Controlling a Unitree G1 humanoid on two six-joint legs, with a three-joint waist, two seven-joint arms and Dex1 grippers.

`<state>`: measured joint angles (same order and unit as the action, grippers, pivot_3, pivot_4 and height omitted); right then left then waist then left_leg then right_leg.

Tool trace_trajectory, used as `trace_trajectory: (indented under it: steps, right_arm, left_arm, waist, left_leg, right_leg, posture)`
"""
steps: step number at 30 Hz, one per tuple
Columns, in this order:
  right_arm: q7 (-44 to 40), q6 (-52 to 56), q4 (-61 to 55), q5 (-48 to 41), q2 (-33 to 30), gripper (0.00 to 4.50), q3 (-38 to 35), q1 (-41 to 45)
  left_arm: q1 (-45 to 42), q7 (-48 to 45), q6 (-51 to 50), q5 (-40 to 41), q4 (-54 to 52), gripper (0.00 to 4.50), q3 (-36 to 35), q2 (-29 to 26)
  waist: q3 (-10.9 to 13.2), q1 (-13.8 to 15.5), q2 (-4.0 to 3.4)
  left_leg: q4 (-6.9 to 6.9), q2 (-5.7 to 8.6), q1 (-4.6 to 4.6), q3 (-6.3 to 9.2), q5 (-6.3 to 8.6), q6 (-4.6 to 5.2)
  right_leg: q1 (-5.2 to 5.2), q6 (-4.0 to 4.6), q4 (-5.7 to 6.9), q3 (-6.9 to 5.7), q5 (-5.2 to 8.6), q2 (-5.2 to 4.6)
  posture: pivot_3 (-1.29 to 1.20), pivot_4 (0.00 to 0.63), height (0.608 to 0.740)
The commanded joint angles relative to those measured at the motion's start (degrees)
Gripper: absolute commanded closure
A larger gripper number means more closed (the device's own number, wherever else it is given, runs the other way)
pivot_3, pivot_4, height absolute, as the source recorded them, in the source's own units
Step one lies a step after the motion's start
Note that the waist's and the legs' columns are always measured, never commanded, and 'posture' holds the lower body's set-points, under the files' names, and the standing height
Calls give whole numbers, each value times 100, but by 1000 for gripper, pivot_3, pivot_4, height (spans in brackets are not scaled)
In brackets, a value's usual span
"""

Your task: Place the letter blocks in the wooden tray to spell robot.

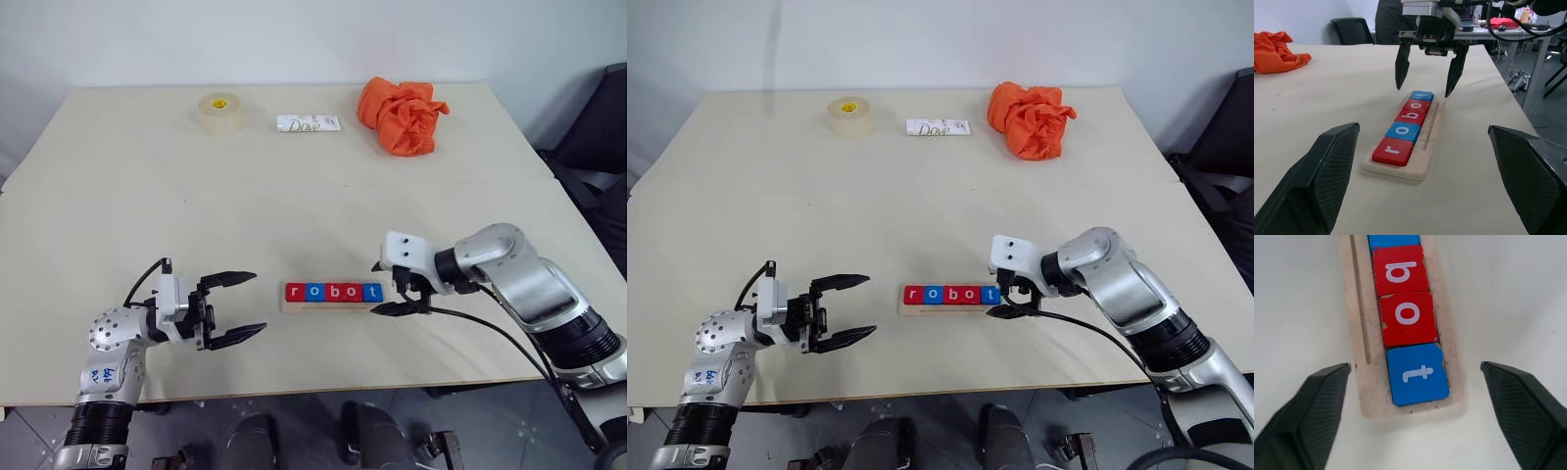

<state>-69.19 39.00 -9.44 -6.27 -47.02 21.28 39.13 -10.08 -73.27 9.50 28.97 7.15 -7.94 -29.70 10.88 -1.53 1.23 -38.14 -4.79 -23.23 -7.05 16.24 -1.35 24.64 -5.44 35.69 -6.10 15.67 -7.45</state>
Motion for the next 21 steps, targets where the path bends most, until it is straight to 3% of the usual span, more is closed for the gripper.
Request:
trace_trajectory:
  steps: [1,5,10,15,21]
  right_arm:
    - [-7,-216,-309,-423,-130,29,-743,-329]
    - [-327,-1274,-266,-1077,-139,29,-1749,-1270]
    - [-1374,-2564,629,-1849,-241,29,-2805,-2167]
    - [-2221,-3268,1676,-2172,-305,29,-3126,-2164]
    - [-2331,-3764,2544,-2391,-408,29,-2862,-1727]
  left_arm:
    - [-58,441,121,-306,-45,0,-25,2]
    - [-62,1059,222,-694,-98,0,-89,2]
    - [233,666,252,-170,-350,0,-355,-210]
    - [598,331,212,128,-397,0,-657,-507]
    - [609,305,299,252,-212,0,-932,-560]
  waist:
    - [0,16,1]
    - [-1,73,1]
    - [-1,122,1]
    - [0,104,1]
    - [0,118,0]
  left_leg:
    - [0,0,0,1,0,0]
    - [4,0,0,4,2,1]
    - [2,1,3,-4,3,4]
    - [2,-2,14,-5,2,1]
    - [-1,-4,15,-2,-5,-4]
  right_leg:
    - [0,0,-1,0,0,0]
    - [-7,-1,-10,-4,0,2]
    - [-9,-5,-12,0,-3,3]
    - [-10,-4,-6,3,-2,6]
    - [-10,-2,2,2,-4,6]
  posture:
    - [0,150,740]
    - [0,150,740]
    - [0,150,740]
    - [0,150,740]
    - [0,150,740]
